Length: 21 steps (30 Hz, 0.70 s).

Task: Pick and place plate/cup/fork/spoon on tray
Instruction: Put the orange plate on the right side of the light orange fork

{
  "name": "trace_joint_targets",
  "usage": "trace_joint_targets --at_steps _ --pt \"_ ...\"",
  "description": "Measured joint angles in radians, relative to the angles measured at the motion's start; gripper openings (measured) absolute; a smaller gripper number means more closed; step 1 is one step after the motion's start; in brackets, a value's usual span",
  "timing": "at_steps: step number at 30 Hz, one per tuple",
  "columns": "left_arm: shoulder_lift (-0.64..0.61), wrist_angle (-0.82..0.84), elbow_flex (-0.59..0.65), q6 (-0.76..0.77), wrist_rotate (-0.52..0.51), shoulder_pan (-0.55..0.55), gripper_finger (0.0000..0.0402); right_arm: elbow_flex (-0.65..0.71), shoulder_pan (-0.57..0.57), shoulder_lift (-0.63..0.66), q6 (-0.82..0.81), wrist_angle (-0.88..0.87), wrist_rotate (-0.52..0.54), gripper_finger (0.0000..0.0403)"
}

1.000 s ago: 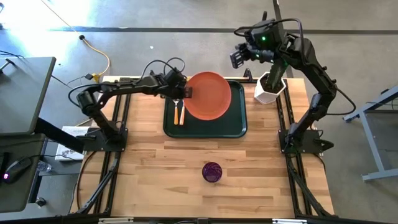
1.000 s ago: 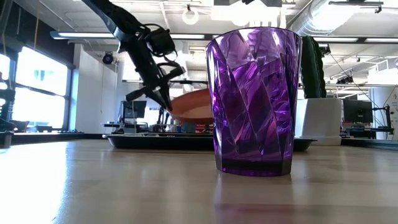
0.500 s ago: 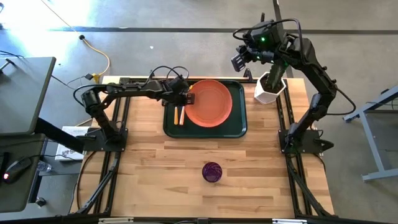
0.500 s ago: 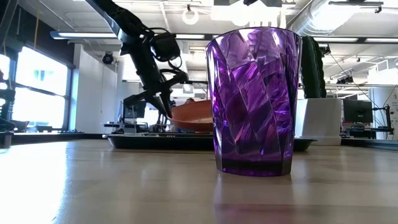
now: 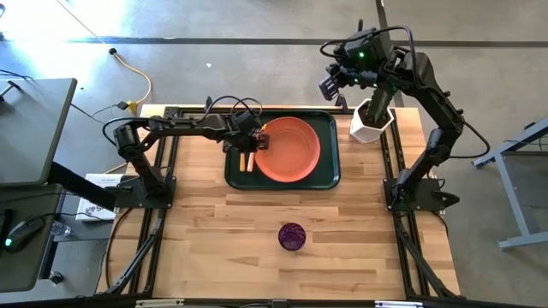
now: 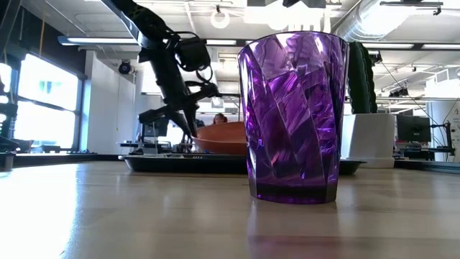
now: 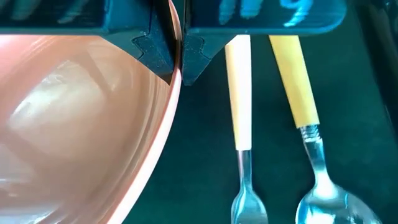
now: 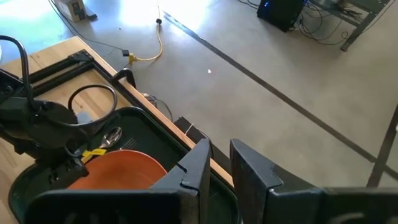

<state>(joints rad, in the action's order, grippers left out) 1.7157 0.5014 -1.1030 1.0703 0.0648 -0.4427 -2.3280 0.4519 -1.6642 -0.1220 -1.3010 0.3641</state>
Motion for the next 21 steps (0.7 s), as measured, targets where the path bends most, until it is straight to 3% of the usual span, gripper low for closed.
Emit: trace_joint_targets --at_steps 21 --pt "0.018 0.045 0.000 -0.009 0.007 -0.002 0.0001 0.000 0.000 0.000 0.000 -0.013 -0.001 0.0053"
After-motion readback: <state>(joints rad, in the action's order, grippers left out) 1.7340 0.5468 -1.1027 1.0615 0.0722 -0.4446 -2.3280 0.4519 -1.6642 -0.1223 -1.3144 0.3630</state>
